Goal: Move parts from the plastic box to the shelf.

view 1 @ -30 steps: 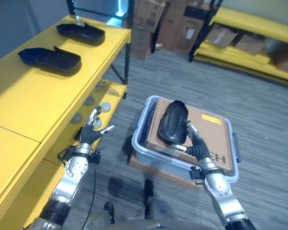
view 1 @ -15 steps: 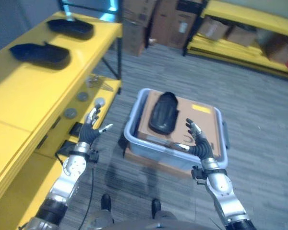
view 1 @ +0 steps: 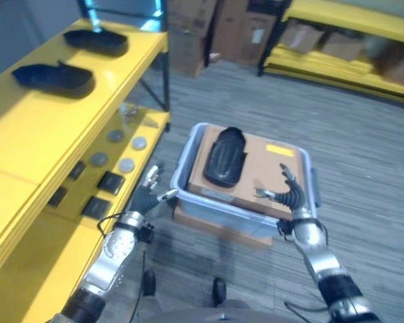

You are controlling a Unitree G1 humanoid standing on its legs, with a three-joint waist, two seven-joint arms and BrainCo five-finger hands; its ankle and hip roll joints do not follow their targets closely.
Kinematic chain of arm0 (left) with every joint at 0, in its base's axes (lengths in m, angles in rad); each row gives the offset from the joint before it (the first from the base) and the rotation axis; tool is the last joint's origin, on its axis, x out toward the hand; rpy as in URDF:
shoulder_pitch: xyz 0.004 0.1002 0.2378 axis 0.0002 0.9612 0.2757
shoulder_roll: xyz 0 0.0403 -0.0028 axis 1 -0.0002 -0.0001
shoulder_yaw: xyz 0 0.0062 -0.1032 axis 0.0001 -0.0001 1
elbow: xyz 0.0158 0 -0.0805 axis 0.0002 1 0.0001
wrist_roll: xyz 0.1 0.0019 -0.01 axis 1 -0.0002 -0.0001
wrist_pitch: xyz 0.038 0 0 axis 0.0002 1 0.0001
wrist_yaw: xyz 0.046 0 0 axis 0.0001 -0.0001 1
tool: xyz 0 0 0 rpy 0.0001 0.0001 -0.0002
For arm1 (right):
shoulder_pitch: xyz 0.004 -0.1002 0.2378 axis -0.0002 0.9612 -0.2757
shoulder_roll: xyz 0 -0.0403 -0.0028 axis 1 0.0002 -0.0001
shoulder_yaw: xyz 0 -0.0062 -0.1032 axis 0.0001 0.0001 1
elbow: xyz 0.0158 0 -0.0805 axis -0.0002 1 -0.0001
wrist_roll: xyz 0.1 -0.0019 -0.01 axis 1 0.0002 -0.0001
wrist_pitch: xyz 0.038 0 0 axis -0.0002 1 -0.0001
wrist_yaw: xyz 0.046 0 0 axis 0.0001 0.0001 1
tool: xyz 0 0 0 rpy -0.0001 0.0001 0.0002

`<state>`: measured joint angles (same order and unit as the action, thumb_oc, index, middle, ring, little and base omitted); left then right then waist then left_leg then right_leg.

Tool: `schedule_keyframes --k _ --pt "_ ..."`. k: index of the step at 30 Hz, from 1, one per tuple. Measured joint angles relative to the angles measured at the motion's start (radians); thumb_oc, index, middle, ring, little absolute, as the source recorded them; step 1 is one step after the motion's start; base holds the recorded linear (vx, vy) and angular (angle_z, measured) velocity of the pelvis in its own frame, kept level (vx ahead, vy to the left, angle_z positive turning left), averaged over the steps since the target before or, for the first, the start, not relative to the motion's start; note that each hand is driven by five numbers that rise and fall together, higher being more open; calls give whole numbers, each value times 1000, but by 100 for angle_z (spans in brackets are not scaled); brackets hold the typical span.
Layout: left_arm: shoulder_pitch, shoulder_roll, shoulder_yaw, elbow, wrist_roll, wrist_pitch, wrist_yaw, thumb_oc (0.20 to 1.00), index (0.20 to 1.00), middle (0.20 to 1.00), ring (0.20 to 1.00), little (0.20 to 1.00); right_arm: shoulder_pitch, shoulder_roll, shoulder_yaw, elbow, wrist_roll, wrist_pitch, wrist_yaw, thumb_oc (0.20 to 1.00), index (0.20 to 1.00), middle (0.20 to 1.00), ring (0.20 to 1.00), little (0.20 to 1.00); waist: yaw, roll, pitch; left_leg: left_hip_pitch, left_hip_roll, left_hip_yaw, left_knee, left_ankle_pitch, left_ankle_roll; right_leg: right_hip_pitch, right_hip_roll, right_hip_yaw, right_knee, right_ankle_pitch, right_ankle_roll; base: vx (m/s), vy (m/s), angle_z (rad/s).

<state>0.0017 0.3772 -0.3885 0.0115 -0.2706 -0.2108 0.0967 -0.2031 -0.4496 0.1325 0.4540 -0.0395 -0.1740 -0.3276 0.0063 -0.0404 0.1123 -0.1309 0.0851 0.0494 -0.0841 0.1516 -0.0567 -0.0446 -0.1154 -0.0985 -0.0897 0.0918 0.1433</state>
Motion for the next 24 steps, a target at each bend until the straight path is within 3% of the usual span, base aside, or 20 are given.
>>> schedule_keyframes --k 4,5,13,24 --pt "-12 6 -74 0 -70 1 -3 1000 1000 1000 1000 1000 -220 -7 72 182 -6 40 -80 1000 1000 1000 1000 1000 41 51 42 -69 -3 -25 5 28 4 -50 2 -28 1 16 0 -100 -19 24" --pt "-13 6 -80 0 -88 0 -5 1000 1000 1000 1000 1000 -242 -5 84 182 -7 45 -92 1000 1000 1000 1000 1000 59 53 54 -71 -3 -24 5 29 4 -57 2 -25 0 19 1 -100 -17 3" --pt "-199 5 -211 2 -210 -9 -61 1000 1000 1000 1000 1000 -555 -74 118 357 -9 68 -200 1000 1000 1000 1000 1000 69 64 193 -187 -9 -83 5 75 -2 -135 6 -77 6 37 1 -46 -5 18" --pt "-281 -6 -283 51 -238 -31 -54 1000 1000 1000 1000 1000 -758 -185 146 576 -86 93 -335 1000 1000 1000 1000 1000 102 81 231 -258 -31 -119 6 81 -3 -183 -9 -112 7 27 2 -4 16 11"
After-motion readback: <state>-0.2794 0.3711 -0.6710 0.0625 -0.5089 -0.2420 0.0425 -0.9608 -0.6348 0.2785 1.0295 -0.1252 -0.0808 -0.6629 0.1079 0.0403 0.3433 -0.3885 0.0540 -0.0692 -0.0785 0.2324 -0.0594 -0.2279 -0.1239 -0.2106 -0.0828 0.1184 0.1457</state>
